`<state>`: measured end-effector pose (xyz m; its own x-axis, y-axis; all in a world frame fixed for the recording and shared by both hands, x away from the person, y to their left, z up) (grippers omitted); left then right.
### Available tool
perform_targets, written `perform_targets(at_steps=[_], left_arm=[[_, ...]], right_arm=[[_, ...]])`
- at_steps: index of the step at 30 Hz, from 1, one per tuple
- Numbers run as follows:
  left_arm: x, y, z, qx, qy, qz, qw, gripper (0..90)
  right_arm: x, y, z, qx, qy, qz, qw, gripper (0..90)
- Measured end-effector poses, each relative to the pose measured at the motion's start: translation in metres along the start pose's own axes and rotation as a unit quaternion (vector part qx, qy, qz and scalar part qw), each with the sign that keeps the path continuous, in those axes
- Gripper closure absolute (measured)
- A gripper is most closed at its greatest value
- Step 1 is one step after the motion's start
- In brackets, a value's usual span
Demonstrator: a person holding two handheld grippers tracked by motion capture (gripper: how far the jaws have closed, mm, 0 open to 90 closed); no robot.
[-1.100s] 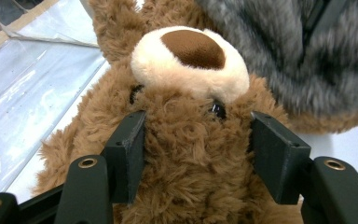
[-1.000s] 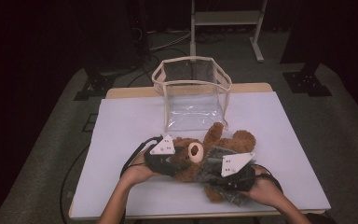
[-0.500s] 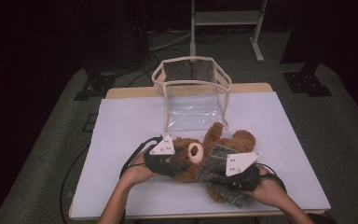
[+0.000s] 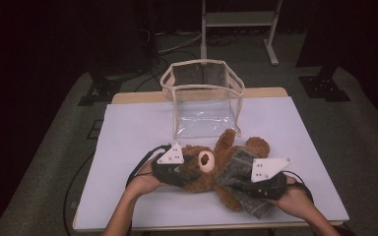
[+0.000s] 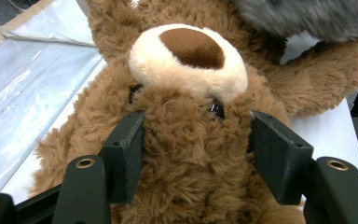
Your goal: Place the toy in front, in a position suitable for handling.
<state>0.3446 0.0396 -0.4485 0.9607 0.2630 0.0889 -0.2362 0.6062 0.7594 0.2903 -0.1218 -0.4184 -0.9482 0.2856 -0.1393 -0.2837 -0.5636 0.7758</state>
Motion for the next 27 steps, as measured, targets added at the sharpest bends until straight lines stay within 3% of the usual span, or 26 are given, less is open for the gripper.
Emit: perform_targets(at_steps=[4, 8, 14, 18, 22, 25, 27], left_arm=[[-0.002, 0.001, -0.002, 0.001, -0.006, -0.002, 1.0, 38.0], [-0.003, 0.002, -0.005, -0.001, -0.007, -0.005, 1.0, 38.0], [-0.004, 0.002, -0.004, 0.001, -0.009, -0.004, 1.0, 37.9], [-0.003, 0.001, -0.004, 0.006, -0.012, -0.002, 0.9999, 37.9], [-0.004, 0.002, -0.005, 0.002, -0.012, -0.005, 0.9999, 37.9], [-0.002, 0.003, -0.005, 0.0, -0.01, -0.005, 0.9999, 37.0], [-0.001, 0.005, -0.004, 0.001, -0.013, -0.003, 0.9999, 35.7]], right_arm=[[-0.015, -0.01, 0.02, -0.003, 0.006, -0.005, 1.0, 77.9], [-0.023, -0.028, 0.014, 0.033, 0.011, -0.008, 0.9994, 77.8], [-0.021, -0.007, -0.009, 0.031, -0.004, -0.009, 0.9995, 78.0], [-0.032, 0.006, -0.004, 0.02, -0.012, -0.02, 0.9995, 78.0], [-0.047, 0.005, 0.009, 0.018, -0.013, -0.021, 0.9995, 77.8], [-0.056, -0.002, 0.009, 0.026, -0.022, -0.014, 0.9993, 77.8], [-0.055, -0.007, 0.005, 0.027, -0.029, -0.004, 0.9992, 77.8]])
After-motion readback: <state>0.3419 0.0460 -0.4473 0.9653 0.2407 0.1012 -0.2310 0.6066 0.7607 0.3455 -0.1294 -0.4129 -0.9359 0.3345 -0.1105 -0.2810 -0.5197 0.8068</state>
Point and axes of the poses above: each handheld gripper's, and its own axes: y roughly backward along the jaws, z roughly out of its top, x roughly to its left, the point moved 9 cm from there along -y, roughly forward along the jaws, and after that the axes turned 15 degrees about x, right-handed, at the moved point
